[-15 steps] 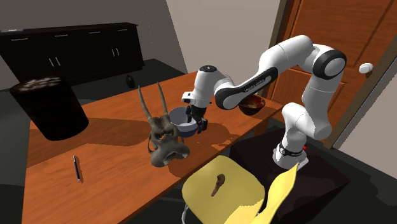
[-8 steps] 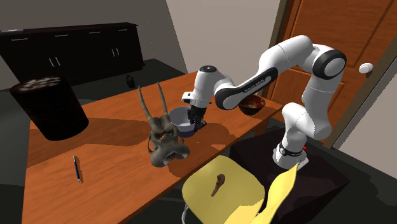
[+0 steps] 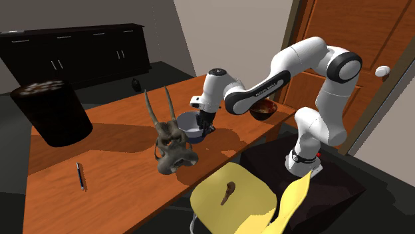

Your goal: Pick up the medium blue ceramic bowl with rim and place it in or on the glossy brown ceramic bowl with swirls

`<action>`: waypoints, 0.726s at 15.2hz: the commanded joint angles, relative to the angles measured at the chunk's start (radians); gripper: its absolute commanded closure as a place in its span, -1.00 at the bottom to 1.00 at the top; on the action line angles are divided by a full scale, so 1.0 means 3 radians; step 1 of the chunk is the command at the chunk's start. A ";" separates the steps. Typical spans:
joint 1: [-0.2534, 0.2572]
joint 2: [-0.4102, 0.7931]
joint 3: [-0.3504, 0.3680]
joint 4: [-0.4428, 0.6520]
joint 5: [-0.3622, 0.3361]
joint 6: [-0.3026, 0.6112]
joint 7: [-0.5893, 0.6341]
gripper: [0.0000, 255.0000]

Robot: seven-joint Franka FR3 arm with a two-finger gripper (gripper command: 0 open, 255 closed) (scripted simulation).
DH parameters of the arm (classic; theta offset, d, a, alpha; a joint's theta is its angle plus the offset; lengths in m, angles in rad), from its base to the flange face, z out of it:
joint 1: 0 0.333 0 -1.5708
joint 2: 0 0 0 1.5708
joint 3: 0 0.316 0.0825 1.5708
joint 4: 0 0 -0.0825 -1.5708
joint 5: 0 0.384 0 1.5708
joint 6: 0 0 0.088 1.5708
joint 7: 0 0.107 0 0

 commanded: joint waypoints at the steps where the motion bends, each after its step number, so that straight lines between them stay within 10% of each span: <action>1: 0.0001 -0.0015 0.0002 0.0027 -0.0003 -0.0044 0.0000 1.00; 11: 0.0010 -0.0142 0.0015 0.0344 -0.0024 -0.0484 -0.0002 1.00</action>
